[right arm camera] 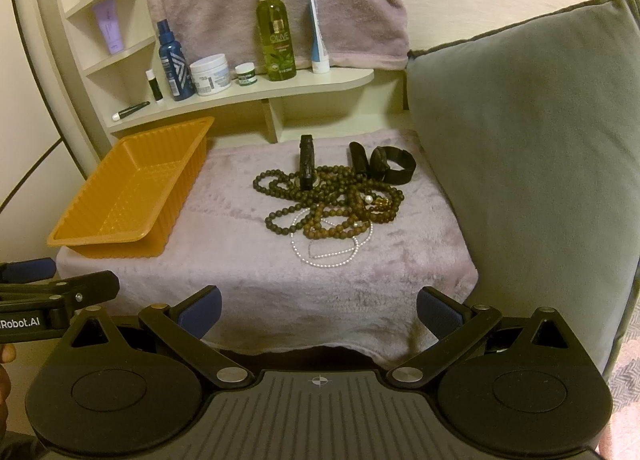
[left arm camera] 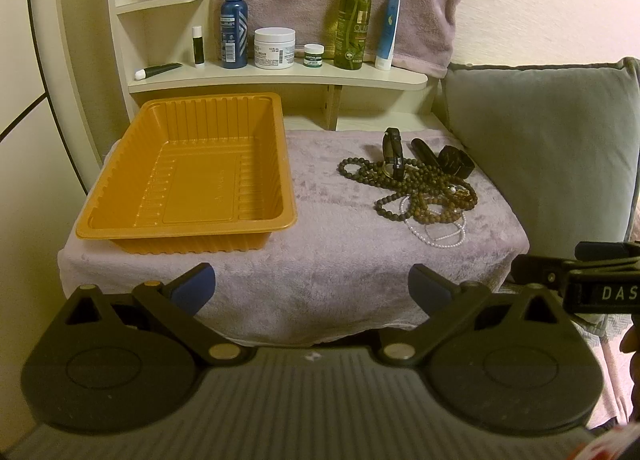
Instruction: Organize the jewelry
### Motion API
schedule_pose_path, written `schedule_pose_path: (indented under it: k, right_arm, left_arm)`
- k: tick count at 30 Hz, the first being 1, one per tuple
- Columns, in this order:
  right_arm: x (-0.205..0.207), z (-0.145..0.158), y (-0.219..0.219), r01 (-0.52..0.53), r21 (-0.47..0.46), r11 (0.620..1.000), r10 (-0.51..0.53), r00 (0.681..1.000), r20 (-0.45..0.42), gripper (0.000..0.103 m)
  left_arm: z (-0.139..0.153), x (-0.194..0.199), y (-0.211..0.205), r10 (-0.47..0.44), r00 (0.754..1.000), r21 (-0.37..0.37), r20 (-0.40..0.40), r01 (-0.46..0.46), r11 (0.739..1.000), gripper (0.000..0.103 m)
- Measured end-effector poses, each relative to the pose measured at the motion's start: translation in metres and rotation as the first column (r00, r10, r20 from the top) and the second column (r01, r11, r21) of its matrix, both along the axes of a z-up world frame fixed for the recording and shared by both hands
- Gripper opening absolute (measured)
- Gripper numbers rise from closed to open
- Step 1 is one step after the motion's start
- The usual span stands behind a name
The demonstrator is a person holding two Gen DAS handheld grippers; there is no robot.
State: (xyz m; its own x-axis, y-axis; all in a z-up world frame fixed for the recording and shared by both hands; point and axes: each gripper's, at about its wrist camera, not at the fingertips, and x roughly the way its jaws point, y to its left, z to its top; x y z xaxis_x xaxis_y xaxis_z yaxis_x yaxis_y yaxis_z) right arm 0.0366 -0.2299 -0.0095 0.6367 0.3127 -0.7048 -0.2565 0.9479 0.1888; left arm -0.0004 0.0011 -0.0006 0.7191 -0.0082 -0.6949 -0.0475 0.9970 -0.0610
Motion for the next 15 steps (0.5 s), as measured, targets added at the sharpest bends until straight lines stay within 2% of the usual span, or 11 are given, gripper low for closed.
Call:
schedule_pose_path:
  k: [15]
  right_arm:
    - [0.0008, 0.0010, 0.0001, 0.000, 0.001, 1.000, 0.000, 1.000, 0.001, 0.103]
  left_arm:
    - [-0.0016, 0.0002, -0.0023, 0.000, 1.000, -0.001, -0.001, 0.000, 1.000, 0.102]
